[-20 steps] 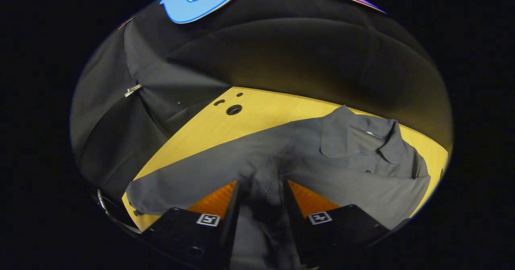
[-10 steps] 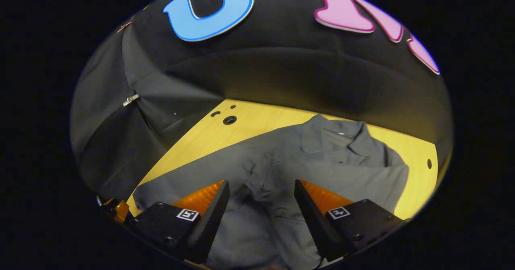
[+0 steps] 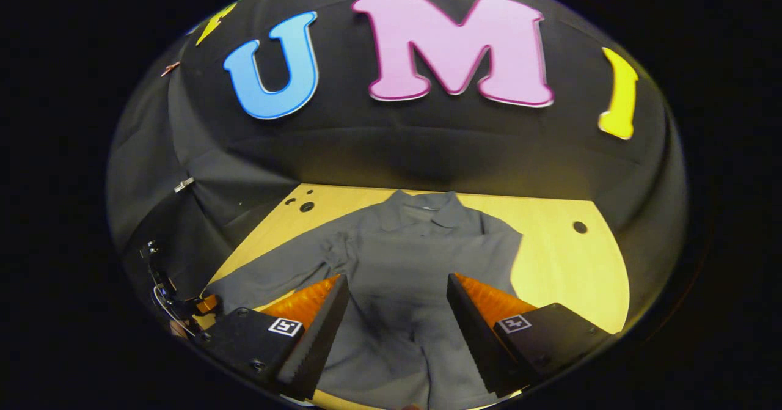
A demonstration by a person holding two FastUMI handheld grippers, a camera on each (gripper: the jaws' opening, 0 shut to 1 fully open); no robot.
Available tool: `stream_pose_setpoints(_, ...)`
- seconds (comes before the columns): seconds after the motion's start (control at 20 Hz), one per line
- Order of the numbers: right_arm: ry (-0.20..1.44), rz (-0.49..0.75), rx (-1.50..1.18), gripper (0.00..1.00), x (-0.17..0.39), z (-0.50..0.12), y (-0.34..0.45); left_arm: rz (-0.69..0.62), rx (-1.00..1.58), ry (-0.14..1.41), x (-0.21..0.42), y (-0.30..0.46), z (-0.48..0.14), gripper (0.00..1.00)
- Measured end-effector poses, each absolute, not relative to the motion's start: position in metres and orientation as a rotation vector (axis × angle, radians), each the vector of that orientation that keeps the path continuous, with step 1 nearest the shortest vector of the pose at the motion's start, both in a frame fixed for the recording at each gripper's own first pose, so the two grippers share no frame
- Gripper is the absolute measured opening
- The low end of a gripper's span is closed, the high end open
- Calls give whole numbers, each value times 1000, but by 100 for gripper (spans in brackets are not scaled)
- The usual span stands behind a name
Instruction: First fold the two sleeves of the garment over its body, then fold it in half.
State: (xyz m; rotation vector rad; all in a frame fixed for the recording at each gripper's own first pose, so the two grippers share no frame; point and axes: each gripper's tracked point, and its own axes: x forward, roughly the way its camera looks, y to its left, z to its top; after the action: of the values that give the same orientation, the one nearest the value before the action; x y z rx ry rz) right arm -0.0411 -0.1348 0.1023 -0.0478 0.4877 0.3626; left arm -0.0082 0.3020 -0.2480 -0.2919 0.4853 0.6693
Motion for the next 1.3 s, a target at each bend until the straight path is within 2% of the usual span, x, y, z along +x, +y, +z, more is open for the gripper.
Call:
stream_pose_setpoints(0.1, 488, 304, 6, 99, -55, 104, -163, 668, -288, 503, -2, 302, -254, 100)
stream_pose_setpoints(0.15, 487, 278, 25, 99, -65, 104, -178, 672, -270, 519, 1, 303, -256, 96)
stream_pose_setpoints(0.35, 505, 181, 66, 99, -90, 95, -226, 681, -176, 568, 12, 298, -261, 95)
stream_pose_setpoints(0.4, 511, 170, 76, 99, -96, 94, -234, 687, -164, 580, 12, 297, -261, 89)
stream_pose_setpoints(0.5, 509, 131, 78, 99, -107, 95, -257, 663, -184, 574, 20, 289, -261, 91)
stream_pose_setpoints(0.6, 508, 112, 92, 99, -111, 95, -271, 653, -181, 568, 27, 289, -263, 63)
stream_pose_setpoints(0.65, 510, 114, 103, 99, -112, 95, -274, 634, -191, 561, 33, 284, -261, 62)
stream_pose_setpoints(0.75, 508, 112, 107, 99, -108, 93, -284, 612, -181, 568, 36, 281, -261, 35)
stream_pose_setpoints(0.85, 504, 111, 106, 99, -103, 94, -295, 602, -152, 595, 38, 277, -259, 16)
stream_pose_setpoints(0.95, 498, 105, 111, 99, -95, 92, -301, 603, -126, 623, 41, 279, -258, 6)
stream_pose_setpoints(1.1, 501, 105, 117, 99, -91, 93, -313, 633, -74, 532, 45, 283, -218, 6)
stream_pose_setpoints(1.3, 521, 103, 104, 99, -84, 81, -320, 563, -62, 441, 68, 263, -159, 5)
